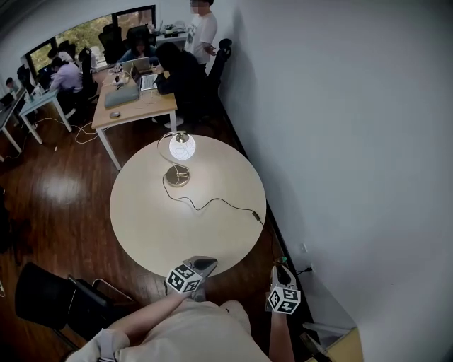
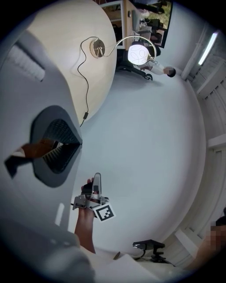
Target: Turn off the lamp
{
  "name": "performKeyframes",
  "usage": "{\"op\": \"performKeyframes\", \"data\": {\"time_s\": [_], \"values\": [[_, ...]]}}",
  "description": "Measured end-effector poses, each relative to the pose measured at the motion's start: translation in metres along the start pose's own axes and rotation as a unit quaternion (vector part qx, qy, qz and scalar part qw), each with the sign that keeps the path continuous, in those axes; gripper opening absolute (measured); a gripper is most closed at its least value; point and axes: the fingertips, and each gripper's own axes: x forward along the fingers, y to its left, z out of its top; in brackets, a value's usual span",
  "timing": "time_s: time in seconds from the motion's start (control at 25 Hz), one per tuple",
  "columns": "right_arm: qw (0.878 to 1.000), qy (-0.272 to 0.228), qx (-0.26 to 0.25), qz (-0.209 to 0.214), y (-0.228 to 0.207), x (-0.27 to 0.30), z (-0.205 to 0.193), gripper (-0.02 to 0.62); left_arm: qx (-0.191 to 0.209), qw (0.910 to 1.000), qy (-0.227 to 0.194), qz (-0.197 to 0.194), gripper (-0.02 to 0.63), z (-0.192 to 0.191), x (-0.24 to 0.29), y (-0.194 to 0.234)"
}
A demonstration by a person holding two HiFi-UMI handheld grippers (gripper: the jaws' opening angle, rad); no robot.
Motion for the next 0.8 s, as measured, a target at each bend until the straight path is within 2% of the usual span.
{"op": "performKeyframes", "data": {"time_s": [0.44,0.68,0.8], "values": [[0.997,0.036,-0.041,0.056,0.017,0.079,0.022,0.066,-0.063,0.9958,-0.018,0.064,-0.015,0.0,-0.015,0.047],[0.99,0.065,-0.077,0.094,0.006,0.144,0.037,0.066,-0.095,0.9895,-0.024,0.105,-0.015,0.018,0.009,0.081],[0.986,0.08,-0.099,0.11,-0.006,0.175,0.044,0.066,-0.11,0.9872,-0.028,0.111,-0.015,0.037,0.028,0.09]]}}
